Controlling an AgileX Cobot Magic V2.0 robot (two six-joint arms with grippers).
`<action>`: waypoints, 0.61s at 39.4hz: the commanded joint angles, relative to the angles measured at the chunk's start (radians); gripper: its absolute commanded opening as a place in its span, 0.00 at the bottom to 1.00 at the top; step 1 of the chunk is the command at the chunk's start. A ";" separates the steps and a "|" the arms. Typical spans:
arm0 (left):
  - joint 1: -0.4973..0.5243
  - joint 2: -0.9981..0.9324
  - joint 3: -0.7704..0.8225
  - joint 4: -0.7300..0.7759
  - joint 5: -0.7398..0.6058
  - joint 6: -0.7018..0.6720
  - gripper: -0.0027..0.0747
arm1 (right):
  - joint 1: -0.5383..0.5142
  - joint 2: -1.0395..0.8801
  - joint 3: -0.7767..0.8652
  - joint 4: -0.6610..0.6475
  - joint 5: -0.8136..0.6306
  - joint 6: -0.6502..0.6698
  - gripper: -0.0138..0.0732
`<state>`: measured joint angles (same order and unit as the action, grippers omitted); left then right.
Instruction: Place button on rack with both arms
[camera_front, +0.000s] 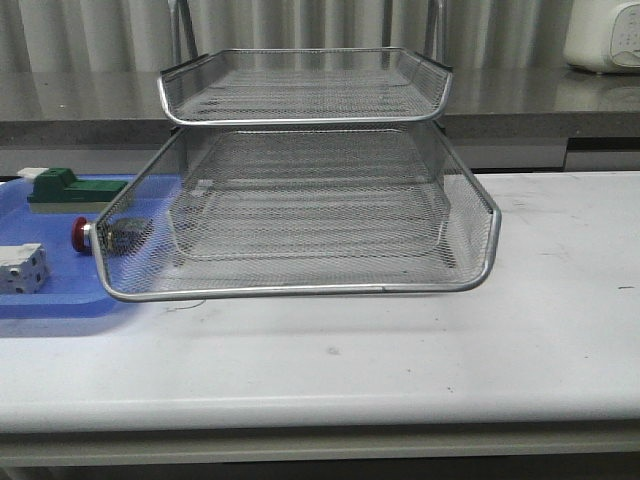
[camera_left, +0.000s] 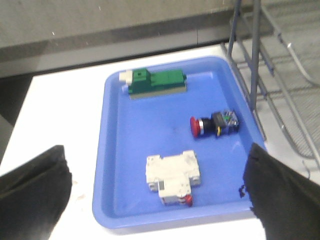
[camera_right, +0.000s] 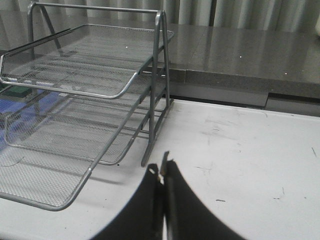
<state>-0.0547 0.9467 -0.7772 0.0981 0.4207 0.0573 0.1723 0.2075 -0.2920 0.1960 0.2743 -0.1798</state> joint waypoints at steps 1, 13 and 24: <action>0.001 0.130 -0.138 0.003 0.055 0.050 0.89 | -0.004 0.007 -0.025 0.006 -0.086 -0.002 0.03; 0.001 0.520 -0.492 0.000 0.280 0.214 0.89 | -0.004 0.007 -0.025 0.006 -0.086 -0.002 0.03; 0.001 0.834 -0.801 -0.004 0.536 0.421 0.89 | -0.004 0.007 -0.025 0.006 -0.086 -0.002 0.03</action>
<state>-0.0547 1.7484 -1.4801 0.0981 0.9176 0.4273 0.1723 0.2075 -0.2920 0.1960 0.2743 -0.1798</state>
